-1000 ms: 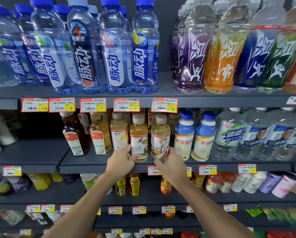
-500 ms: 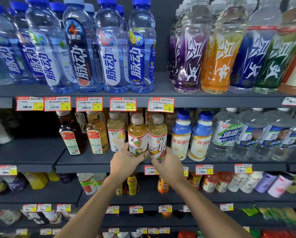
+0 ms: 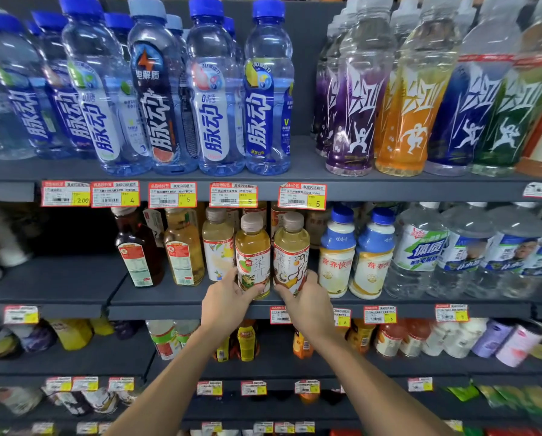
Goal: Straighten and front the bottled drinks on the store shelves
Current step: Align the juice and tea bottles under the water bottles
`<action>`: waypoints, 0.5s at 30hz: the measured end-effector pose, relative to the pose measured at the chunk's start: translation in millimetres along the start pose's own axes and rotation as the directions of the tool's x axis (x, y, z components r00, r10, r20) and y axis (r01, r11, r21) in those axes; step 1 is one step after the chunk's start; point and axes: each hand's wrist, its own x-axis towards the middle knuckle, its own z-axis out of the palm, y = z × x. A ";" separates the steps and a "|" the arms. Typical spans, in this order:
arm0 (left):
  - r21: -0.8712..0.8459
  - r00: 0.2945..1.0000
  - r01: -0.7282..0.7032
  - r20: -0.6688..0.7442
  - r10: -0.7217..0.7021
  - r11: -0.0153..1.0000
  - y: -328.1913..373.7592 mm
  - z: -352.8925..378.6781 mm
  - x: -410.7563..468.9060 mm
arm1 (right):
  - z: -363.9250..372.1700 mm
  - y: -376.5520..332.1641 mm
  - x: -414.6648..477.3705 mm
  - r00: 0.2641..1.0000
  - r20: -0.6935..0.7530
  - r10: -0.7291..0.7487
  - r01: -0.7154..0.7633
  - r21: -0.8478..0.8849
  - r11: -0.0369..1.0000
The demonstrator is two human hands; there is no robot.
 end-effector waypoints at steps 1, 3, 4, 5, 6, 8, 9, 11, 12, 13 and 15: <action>-0.020 1.000 -0.010 0.024 0.010 1.000 -1.7 -2.0 1.9 | -0.5 0.5 0.8 1.000 0.018 -0.013 0.013 0.002 1.000; -0.046 0.997 -0.033 0.066 0.036 0.998 -4.4 -5.6 5.1 | -4.8 2.8 6.3 0.992 0.119 -0.034 0.034 0.003 0.999; -0.048 0.996 -0.045 0.079 0.049 0.998 -5.4 -7.0 6.2 | -7.8 4.5 9.8 0.982 0.187 -0.042 0.042 0.007 0.999; -0.050 0.995 -0.052 0.085 0.056 0.997 -6.2 -7.8 7.0 | -11.4 6.8 13.0 0.967 0.250 -0.047 0.048 0.003 0.999; -0.053 0.995 -0.050 0.084 0.055 0.997 -7.2 -8.1 7.5 | -14.8 9.8 15.2 0.954 0.295 -0.049 0.058 -0.022 0.998; -0.050 0.996 -0.040 0.074 0.044 0.998 -8.3 -7.4 8.1 | -20.0 17.2 16.1 0.952 0.302 -0.048 0.080 -0.094 0.992; -0.045 0.997 -0.040 0.068 0.043 0.998 -8.3 -6.7 8.0 | -21.6 20.3 14.9 0.960 0.277 -0.049 0.085 -0.117 0.990; -0.049 0.996 -0.051 0.067 0.054 0.997 -8.2 -4.8 7.5 | -22.7 23.2 10.6 0.969 0.242 -0.058 0.091 -0.128 0.988; -0.058 0.996 -0.057 0.072 0.061 0.997 -8.4 -3.9 7.3 | -21.5 22.8 8.4 0.969 0.237 -0.067 0.099 -0.124 0.987; -0.065 0.995 -0.061 0.076 0.066 0.996 -8.6 -3.2 7.2 | -19.9 20.8 6.0 0.970 0.230 -0.073 0.102 -0.118 0.988; -0.069 0.993 -0.074 0.085 0.080 0.995 -8.5 -2.2 7.5 | -16.0 14.7 3.4 0.976 0.195 -0.094 0.117 -0.112 0.987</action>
